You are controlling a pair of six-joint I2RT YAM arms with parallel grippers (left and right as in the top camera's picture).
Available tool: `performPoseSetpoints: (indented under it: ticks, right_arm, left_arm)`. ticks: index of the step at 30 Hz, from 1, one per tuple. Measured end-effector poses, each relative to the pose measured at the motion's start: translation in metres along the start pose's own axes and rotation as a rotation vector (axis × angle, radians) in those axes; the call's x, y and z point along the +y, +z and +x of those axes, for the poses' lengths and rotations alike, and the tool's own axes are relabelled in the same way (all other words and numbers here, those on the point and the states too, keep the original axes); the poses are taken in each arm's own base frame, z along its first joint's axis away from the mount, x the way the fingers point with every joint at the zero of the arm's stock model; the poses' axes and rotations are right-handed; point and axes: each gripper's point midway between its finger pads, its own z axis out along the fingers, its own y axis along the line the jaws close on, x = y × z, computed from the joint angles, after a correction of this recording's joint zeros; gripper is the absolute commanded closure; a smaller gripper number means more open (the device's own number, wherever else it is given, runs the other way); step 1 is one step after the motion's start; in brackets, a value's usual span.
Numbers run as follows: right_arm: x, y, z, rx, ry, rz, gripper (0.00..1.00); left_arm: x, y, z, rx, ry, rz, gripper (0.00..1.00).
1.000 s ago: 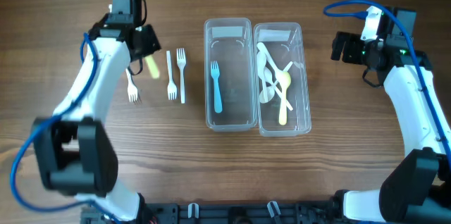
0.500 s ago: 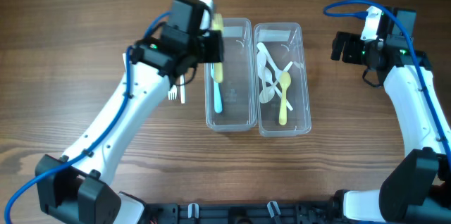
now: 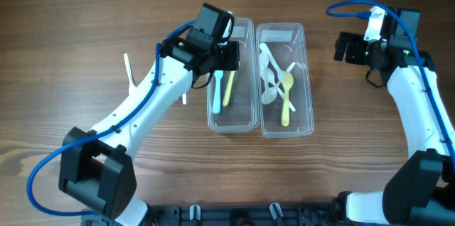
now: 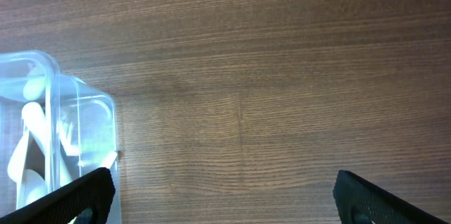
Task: Pack container
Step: 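Carry the yellow fork into the left container and release it, then move the left gripper back and grasp the white fork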
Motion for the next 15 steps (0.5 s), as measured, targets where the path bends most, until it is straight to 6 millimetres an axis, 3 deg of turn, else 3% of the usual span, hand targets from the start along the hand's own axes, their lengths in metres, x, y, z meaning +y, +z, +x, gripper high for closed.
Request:
performPoseSetpoints:
  ticks: [7,15]
  right_arm:
    - [0.0,0.0,0.0,0.0,0.0,0.0,0.0]
    - [0.0,0.0,0.0,0.0,0.0,0.0,0.0]
  left_arm:
    - [0.009,-0.011,-0.003,-0.012,-0.014,-0.027,0.62]
    - [0.096,-0.061,-0.004,-0.014,-0.16,-0.246,0.63]
